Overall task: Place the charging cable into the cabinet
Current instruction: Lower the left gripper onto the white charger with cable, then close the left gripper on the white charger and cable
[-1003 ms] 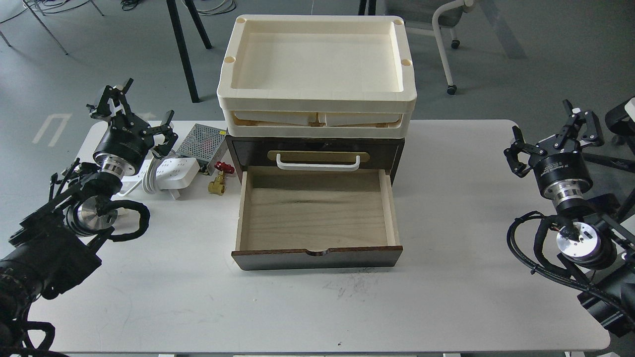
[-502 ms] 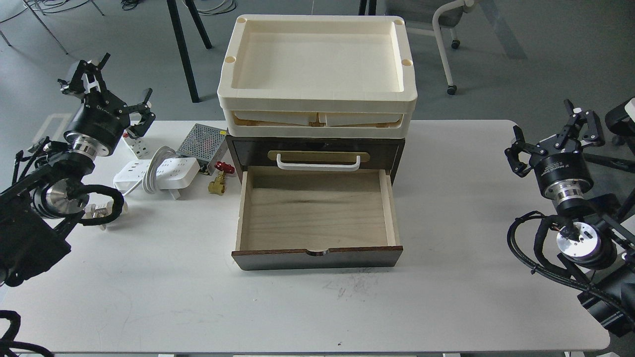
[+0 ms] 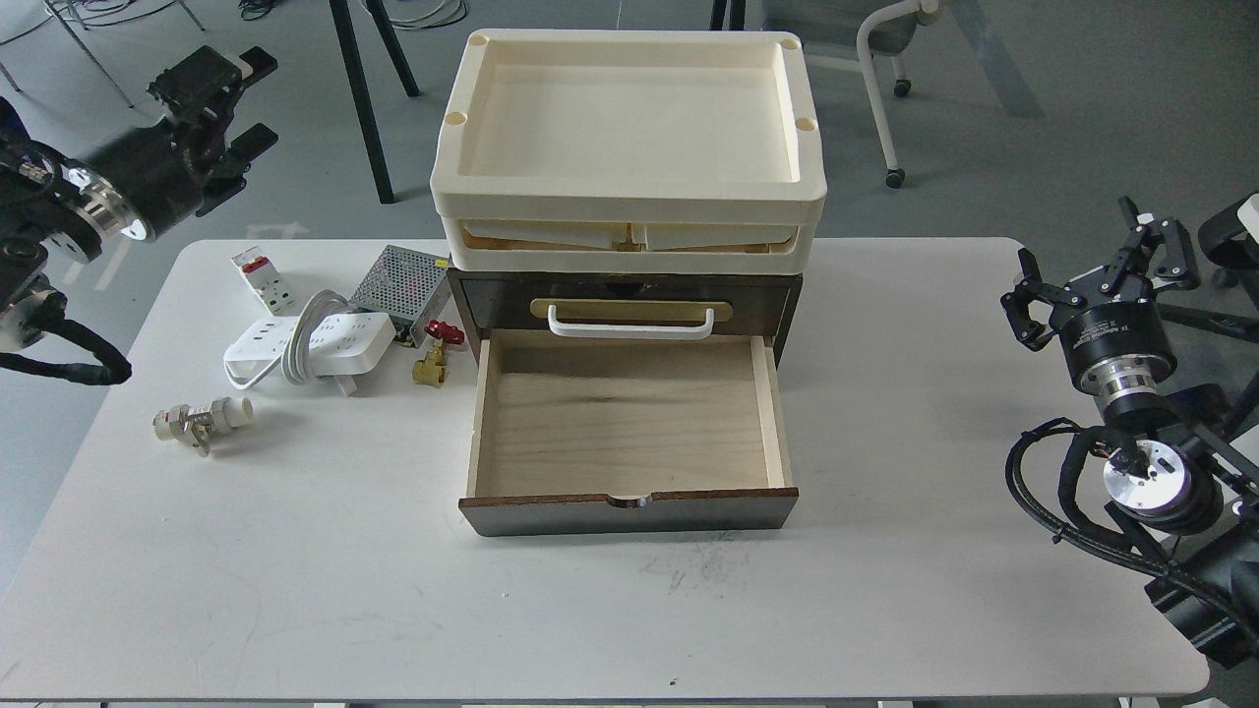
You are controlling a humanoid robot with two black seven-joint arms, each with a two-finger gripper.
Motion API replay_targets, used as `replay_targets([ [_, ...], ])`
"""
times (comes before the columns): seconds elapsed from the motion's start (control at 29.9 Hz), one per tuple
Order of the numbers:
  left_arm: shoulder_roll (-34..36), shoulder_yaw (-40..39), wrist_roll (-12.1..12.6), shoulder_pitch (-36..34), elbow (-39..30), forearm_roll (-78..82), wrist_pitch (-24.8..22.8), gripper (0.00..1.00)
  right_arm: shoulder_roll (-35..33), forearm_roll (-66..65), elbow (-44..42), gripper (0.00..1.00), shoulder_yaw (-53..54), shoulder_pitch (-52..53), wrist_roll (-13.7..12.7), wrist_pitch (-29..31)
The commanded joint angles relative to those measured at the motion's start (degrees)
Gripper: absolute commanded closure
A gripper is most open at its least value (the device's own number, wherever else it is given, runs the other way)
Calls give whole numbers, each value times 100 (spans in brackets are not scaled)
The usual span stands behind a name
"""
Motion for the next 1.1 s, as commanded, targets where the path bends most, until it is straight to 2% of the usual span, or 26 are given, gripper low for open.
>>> replay_targets([
  [0.0, -11, 197, 15, -3, 33, 1725, 907, 1, 0, 0, -8, 0, 0, 0, 0, 0],
  [0.07, -73, 417, 68, 40, 147, 2579, 1646, 1, 0, 0, -8, 0, 0, 0, -9, 0],
  [0.13, -195, 872, 60, 49, 270, 3117, 2148, 1, 0, 0, -8, 0, 0, 0, -9, -9],
  [0.3, -520, 2050, 42, 76, 674, 3304, 2640, 3, 0, -9, -8, 0, 0, 0, -9, -9],
  [0.43, -1047, 3018, 7, 128, 1402, 3216, 3142, 5, 0, 0, -8, 0, -9, 0, 0, -9],
  [0.54, -1504, 3353, -11, 163, 2123, 3181, 3222, 9, 0, 0, -8, 0, -9, 0, -9, -9],
  [0.74, -2094, 3371, -11, 269, 3135, 3163, 3178, 13, 0, 0, 1, 0, -9, 0, -9, 0],
  [0.87, -2130, 3362, 15, 295, 3259, 3154, 3152, 15, 0, 0, -8, 0, -9, 0, -9, 9],
  [1.07, -2112, 3362, 16, 427, 3399, 3137, 3073, 34, 0, -9, -8, 0, -9, 0, -9, 9],
])
